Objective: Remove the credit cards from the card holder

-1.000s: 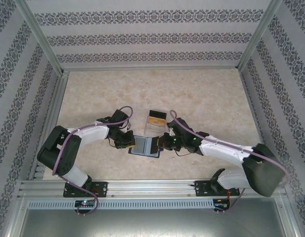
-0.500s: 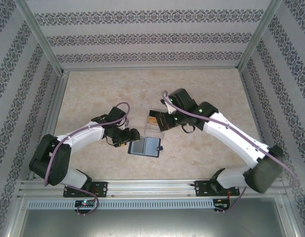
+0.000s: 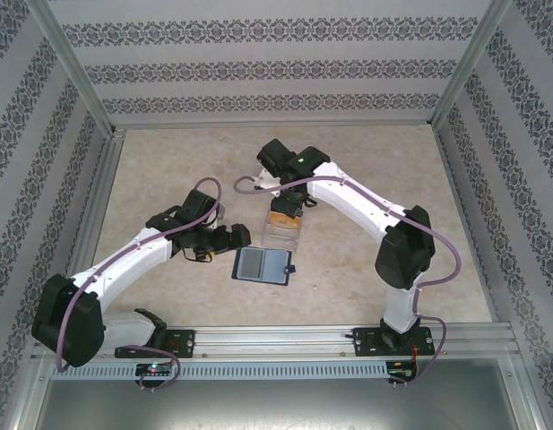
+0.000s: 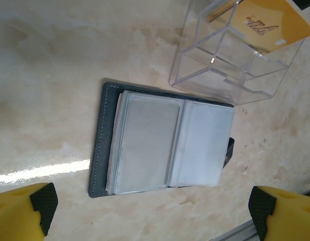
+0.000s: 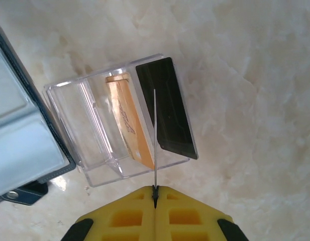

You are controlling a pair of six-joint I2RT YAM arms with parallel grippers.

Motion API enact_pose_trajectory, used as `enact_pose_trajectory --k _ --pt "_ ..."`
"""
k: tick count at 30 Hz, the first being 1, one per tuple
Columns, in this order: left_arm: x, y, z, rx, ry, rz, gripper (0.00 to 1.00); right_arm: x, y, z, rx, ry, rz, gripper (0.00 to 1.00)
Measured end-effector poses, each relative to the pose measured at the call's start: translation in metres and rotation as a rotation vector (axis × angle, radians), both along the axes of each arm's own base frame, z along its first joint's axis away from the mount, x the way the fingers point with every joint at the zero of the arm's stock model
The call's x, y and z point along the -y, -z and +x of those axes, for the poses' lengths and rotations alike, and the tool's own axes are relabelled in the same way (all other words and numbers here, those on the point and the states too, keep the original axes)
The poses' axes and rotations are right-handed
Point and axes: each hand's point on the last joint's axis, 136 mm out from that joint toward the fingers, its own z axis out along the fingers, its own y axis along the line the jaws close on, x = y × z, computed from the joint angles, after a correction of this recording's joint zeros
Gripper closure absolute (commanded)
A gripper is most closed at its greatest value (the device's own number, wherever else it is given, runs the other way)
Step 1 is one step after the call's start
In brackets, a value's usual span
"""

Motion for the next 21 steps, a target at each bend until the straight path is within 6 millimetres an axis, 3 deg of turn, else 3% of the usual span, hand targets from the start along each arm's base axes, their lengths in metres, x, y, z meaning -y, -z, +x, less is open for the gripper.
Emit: enact_pose_trajectory --k 21 --pt "-0.006 0.004 0.001 -0.012 -0.018 0.012 0.00 -0.014 0.034 0.021 0.024 -0.139 -0.101 1.00"
